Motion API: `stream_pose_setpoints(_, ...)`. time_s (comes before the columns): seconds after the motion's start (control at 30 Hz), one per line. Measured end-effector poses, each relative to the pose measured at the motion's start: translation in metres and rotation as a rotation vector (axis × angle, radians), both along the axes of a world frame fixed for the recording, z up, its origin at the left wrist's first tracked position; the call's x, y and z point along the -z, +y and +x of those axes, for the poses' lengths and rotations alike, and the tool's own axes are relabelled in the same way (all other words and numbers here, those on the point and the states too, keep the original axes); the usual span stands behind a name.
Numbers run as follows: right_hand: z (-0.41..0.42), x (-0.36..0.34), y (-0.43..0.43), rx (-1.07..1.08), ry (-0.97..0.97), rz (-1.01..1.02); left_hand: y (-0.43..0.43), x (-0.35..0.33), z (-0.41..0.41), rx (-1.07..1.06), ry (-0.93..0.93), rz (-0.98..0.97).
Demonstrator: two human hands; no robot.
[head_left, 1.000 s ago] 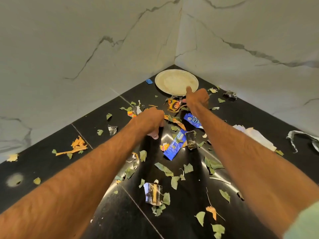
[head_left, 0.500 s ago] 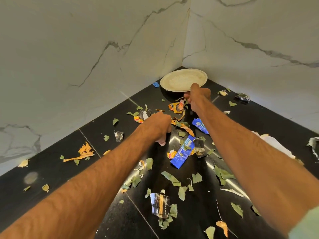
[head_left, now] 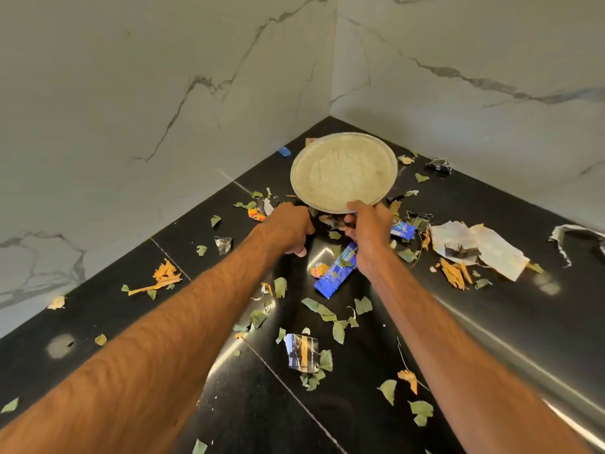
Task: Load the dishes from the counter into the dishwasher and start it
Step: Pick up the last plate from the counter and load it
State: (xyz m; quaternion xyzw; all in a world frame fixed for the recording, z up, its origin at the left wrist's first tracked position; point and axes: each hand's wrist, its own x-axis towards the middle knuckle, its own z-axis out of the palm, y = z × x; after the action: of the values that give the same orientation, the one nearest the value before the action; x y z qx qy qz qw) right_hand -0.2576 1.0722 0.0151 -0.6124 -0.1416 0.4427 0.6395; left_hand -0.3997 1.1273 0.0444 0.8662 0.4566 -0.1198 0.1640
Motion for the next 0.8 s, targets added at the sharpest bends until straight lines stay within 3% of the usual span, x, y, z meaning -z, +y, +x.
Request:
stream_pose_setpoints(0.17,0.018,-0.014,-0.086,0.108,-0.116,0.058,-0.011,0.003,-0.001,0.066,0.072,0.068)
stream_pose_setpoints(0.3,0.042,-0.02,-0.172,0.213,-0.217,0.066,-0.037,0.002,0.005,-0.037,0.075,0.125)
stream_pose_setpoints(0.37,0.06,-0.025,-0.221,0.299,-0.265,0.042,-0.063,-0.002,0.019,-0.137,-0.056,0.179)
stream_pose_setpoints(0.5,0.104,-0.046,-0.332,0.497,-0.367,-0.022,-0.156,-0.022,0.076,-0.215,-0.498,0.293)
stream_pose_setpoints(0.6,0.134,-0.055,-0.417,0.599,-0.446,-0.085,-0.245,-0.031,0.13,-0.035,-0.714,0.25)
stream_pose_setpoints(0.8,0.18,-0.046,-0.598,0.725,-0.555,-0.177,-0.445,-0.036,0.219,0.362,-0.798,0.112)
